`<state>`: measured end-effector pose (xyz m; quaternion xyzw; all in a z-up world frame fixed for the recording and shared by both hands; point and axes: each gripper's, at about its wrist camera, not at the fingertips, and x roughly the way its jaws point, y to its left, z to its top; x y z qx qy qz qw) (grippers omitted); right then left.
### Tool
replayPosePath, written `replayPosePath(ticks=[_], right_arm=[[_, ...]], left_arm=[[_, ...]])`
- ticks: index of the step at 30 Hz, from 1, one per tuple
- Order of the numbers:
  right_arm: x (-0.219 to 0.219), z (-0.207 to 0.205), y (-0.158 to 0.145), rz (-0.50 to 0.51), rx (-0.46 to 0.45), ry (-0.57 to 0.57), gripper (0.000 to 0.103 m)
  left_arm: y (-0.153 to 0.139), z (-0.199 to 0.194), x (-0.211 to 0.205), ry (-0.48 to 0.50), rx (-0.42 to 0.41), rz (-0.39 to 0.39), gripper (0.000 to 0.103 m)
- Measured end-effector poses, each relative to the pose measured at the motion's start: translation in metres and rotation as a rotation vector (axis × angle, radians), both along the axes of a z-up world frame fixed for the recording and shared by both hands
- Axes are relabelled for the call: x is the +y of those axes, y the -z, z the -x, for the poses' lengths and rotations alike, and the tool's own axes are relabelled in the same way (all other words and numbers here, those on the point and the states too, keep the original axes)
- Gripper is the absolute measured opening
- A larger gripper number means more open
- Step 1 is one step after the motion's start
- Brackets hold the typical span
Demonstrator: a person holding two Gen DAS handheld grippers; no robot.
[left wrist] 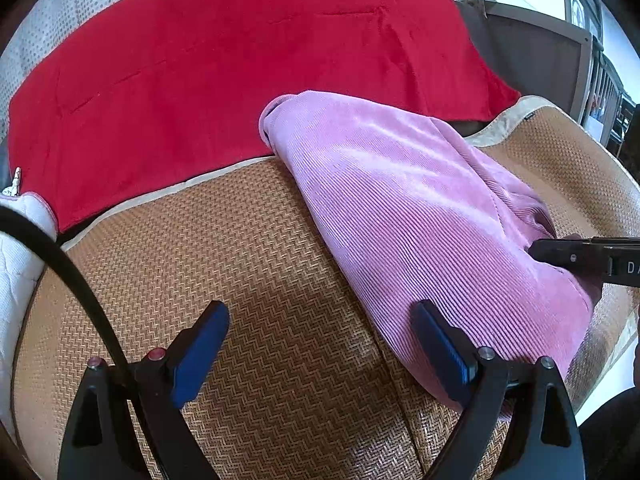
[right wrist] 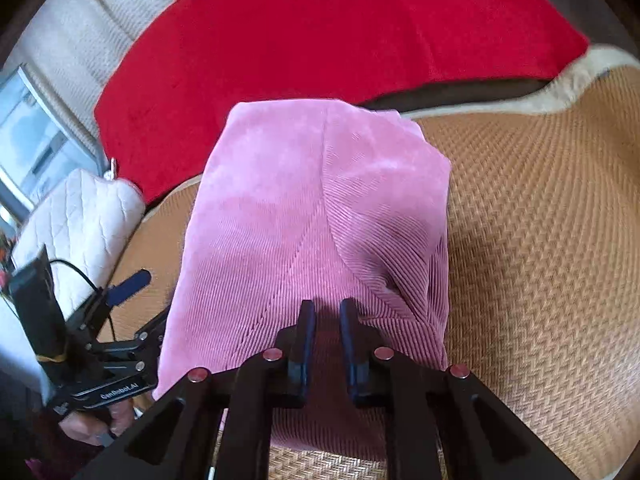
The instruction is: Fold large clothes
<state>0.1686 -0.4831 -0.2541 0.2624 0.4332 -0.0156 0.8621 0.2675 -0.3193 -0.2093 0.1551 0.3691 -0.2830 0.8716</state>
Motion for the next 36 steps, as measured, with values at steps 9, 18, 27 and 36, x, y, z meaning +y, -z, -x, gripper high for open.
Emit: replayPosePath(ticks=[9,18,27,36], right_arm=[[-0.015,0.012,-0.022,-0.049,-0.06,0.049,0.016],[-0.039,-0.033,-0.019,-0.102,-0.036,0.136,0.016],[-0.037,-0.035,0.001,-0.107,-0.018,0.145,0.017],[-0.027,0.009,-0.03,-0.067,-0.099,0.09,0.018]], left_arm=[[-0.012,-0.005,0.009,-0.005,-0.005,0.046,0.093],[-0.011,-0.018,0.002,0.005,0.055,0.097,0.093],[-0.011,-0.025,0.008,0.001,0.082,0.11,0.094],[-0.042,-0.02,0.039,0.06,0.077,0.251,0.094]])
